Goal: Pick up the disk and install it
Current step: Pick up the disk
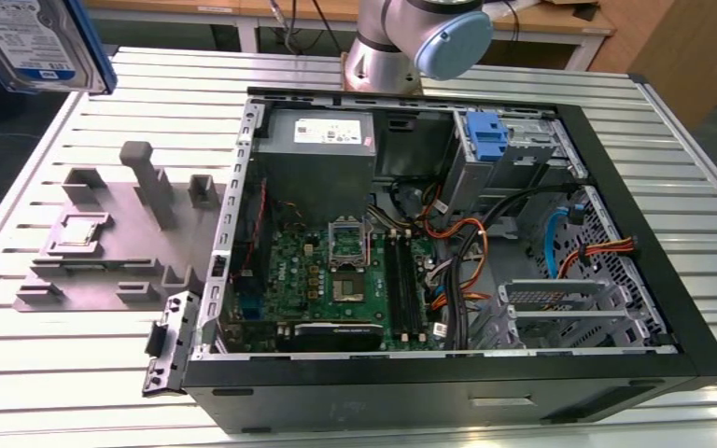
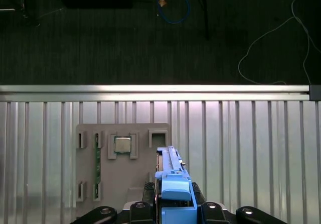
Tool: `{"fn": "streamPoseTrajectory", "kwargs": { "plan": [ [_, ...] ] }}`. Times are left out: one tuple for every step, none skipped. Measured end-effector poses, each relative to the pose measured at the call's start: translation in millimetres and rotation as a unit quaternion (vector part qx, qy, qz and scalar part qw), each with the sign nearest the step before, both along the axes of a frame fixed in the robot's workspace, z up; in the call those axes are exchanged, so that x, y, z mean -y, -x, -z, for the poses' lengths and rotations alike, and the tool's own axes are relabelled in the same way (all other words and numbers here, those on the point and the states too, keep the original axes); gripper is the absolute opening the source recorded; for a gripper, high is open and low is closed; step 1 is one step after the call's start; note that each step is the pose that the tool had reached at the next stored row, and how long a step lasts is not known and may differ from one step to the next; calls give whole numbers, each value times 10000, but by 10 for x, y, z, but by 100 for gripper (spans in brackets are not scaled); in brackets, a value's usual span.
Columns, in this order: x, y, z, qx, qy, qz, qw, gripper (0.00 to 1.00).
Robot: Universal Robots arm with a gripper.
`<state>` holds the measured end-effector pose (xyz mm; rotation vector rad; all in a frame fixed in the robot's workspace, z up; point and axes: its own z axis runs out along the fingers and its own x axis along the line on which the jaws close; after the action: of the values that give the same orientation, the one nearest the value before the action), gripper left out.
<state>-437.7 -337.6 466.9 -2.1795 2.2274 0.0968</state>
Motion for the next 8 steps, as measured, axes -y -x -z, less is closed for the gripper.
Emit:
{"fn": "streamPoseTrajectory", "kwargs": {
  "plan": [
    [0, 0, -11, 0, 0, 0, 10000, 37],
    [0, 0, -23, 0, 0, 0, 10000, 37],
    [0, 0, -38, 0, 0, 0, 10000, 37],
    [0, 0, -55, 0, 0, 0, 10000, 37],
    [0, 0, -73, 0, 0, 0, 10000, 37],
    [0, 0, -91, 0, 0, 0, 10000, 37],
    [0, 0, -112, 1, 0, 0, 10000, 37],
    [0, 0, -130, 0, 0, 0, 10000, 37]
  ]
}}
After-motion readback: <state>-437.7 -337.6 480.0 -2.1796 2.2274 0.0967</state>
